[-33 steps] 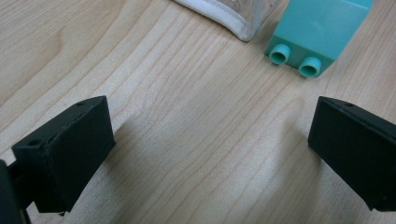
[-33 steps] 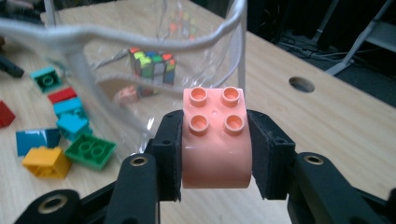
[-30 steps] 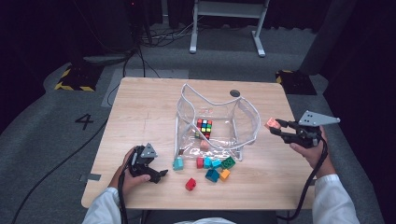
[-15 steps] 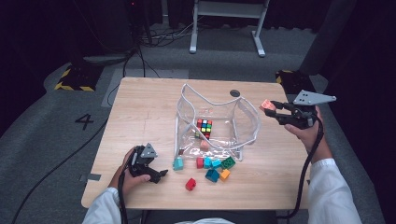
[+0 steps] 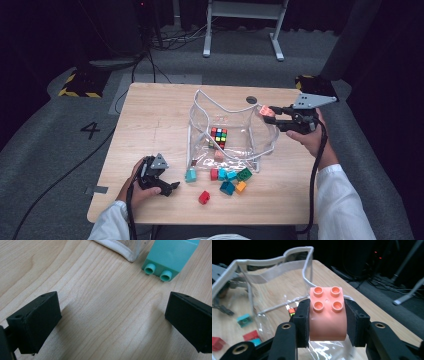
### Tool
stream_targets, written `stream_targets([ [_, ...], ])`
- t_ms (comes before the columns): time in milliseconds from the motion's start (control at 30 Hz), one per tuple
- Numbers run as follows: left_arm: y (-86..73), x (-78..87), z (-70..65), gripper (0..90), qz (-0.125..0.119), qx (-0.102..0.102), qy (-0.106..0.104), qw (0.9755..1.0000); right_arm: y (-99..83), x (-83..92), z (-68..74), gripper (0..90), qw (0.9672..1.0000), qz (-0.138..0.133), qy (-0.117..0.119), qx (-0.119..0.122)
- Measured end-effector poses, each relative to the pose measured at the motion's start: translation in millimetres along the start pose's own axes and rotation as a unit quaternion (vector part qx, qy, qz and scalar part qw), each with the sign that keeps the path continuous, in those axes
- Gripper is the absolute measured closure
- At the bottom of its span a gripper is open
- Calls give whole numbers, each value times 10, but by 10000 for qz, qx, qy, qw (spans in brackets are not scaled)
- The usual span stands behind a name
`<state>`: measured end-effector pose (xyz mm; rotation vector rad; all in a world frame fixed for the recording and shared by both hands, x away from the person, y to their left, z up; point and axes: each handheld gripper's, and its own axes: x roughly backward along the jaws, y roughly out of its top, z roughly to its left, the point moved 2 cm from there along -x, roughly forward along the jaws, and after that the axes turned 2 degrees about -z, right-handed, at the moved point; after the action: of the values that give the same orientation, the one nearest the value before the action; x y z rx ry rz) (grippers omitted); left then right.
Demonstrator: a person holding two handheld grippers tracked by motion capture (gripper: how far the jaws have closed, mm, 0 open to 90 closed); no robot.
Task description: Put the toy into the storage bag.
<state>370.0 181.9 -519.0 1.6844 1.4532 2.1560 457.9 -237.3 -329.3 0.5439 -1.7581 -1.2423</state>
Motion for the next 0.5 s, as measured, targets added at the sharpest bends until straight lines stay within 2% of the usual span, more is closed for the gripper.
stream_targets([
  [100,-1,1,1,4,9,-7,0,10000,3,-125,39,590,9998,70,151,140],
  [133,0,0,1,4,3,-7,-3,10000,6,-201,71,590,9994,177,217,185],
  [167,-1,1,1,4,9,-6,0,10000,6,-201,71,590,9994,177,217,185],
  [233,-1,1,1,4,8,-7,0,10000,12,-327,116,590,9981,399,365,302],
  [267,-1,1,1,4,8,-7,0,10000,12,-327,116,590,9981,399,365,302],
  [300,-1,0,0,4,3,1,1,10000,18,-404,137,590,9970,511,451,378],
  [333,-1,0,0,4,1,4,0,10000,18,-404,137,590,9970,511,451,378],
  [367,0,0,0,4,-1,-1,-2,10000,26,-473,145,590,9957,679,471,414],
  [400,0,0,0,4,3,3,3,10000,26,-473,145,590,9957,679,471,414],
  [433,-1,1,1,4,11,-10,0,10000,27,-532,145,590,9936,901,470,496],
  [467,0,0,1,4,4,-11,-2,10000,27,-532,145,590,9936,901,470,496],
  [500,-1,1,1,4,9,-9,0,10000,28,-575,129,590,9916,1099,394,565],
])
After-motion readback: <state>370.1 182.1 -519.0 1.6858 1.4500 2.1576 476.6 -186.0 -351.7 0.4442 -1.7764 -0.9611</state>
